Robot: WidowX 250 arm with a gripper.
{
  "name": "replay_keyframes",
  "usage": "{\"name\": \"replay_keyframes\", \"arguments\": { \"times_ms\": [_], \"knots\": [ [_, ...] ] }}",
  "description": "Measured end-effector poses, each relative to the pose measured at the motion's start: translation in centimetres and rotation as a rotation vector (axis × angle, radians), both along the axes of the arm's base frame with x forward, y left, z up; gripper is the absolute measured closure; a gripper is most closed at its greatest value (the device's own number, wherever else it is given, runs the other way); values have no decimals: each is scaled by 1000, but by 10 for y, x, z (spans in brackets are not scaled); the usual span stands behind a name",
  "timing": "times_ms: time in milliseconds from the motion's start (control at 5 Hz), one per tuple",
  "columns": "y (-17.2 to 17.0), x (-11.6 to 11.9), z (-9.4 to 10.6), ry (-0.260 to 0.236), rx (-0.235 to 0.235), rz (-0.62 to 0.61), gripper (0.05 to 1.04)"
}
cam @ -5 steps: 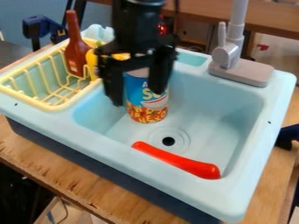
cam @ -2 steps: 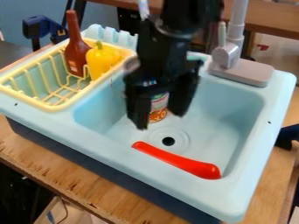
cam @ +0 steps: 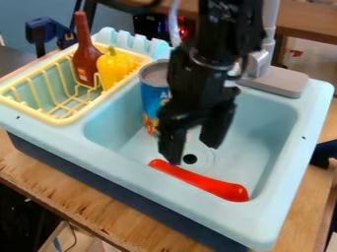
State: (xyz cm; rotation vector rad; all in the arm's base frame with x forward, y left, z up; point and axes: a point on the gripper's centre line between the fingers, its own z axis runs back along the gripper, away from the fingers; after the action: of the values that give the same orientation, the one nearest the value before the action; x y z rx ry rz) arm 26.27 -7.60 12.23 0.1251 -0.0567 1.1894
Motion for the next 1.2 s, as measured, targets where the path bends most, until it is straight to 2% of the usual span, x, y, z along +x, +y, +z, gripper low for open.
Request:
{"name": "replay_keyframes", "arguments": {
  "times_ms": [200,400,600,800,1000,1200],
  "knots": [
    [-4,-8,-7,22,-4,70,76],
    [-8,-13,-11,54,11,98,76],
    [-9,-15,-16,57,13,104,76],
    [-10,-13,-28,87,18,90,76],
    [-11,-11,-33,98,22,84,101],
    [-11,-11,-35,108,20,64,186]
  ]
}}
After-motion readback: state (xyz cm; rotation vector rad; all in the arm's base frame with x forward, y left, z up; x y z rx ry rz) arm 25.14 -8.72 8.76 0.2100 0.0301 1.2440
